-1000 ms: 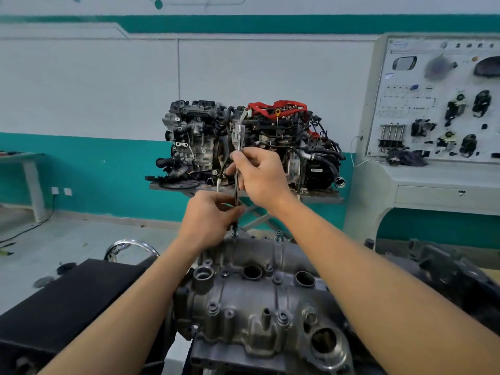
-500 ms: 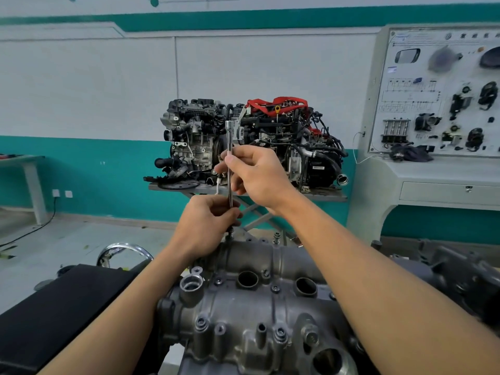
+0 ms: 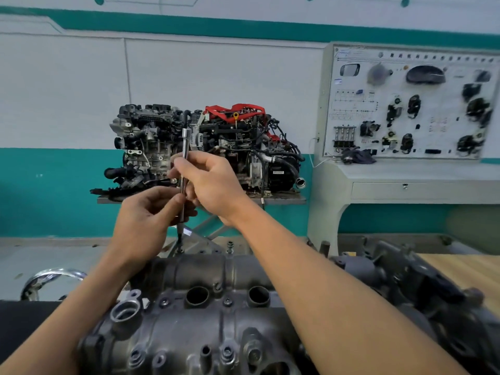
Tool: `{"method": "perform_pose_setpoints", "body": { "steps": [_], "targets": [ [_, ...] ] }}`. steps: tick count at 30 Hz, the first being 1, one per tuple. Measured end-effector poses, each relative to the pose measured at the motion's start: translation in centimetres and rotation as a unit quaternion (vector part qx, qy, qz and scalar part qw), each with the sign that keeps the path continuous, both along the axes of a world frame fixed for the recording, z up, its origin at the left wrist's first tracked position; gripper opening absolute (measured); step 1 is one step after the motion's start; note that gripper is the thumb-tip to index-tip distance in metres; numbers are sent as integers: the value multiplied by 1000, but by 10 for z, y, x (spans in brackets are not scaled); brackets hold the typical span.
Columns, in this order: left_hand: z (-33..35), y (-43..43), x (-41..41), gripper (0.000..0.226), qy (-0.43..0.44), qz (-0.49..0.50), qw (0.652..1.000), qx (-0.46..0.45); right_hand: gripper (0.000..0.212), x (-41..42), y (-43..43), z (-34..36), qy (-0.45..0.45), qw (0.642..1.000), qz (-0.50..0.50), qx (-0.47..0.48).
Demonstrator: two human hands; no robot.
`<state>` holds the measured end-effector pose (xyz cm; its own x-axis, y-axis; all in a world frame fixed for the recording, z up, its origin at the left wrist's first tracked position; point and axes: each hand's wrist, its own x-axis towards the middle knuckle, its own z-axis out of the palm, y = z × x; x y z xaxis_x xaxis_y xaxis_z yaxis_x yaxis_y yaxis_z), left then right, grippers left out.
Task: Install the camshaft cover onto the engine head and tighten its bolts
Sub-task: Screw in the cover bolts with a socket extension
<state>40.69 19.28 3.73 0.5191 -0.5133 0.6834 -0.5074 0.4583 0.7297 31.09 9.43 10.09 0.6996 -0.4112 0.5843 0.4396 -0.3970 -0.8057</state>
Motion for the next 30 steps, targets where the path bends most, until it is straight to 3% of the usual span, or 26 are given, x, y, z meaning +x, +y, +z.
{"method": "perform_pose_setpoints", "body": {
  "steps": [3, 8, 13, 15, 18, 21, 24, 26, 30],
  "targets": [
    [-1, 0, 0, 18, 6, -29, 999, 14, 27, -4, 1, 3, 12, 999, 27, 24],
    [2, 3, -2, 33, 24, -34, 999, -11, 18, -3, 1, 2, -24, 999, -23, -5],
    [1, 2, 0, 22, 66, -62, 996, -25, 17, 0, 5, -1, -27, 996, -81, -26],
    [1, 2, 0, 19, 66, -80, 995, -8, 19, -1, 8, 1, -14, 999, -44, -16],
    [1, 1, 0, 36, 80, -96, 992, 13, 23, -4, 8, 2, 5, 1000, 4, -2],
    [2, 2, -3, 31, 86, -107, 990, 25, 20, -5, 9, 0, 0, 1000, 2, -23],
    [2, 2, -1, 38, 53, -83, 995, 23, 11, -3, 7, -1, -21, 998, -40, -38],
    [1, 2, 0, 42, 46, -68, 997, 14, 18, -1, 5, -3, -35, 993, -95, -52],
    [1, 2, 0, 27, 54, -85, 995, 17, 15, -2, 7, -4, -25, 997, -75, -28]
  ]
}}
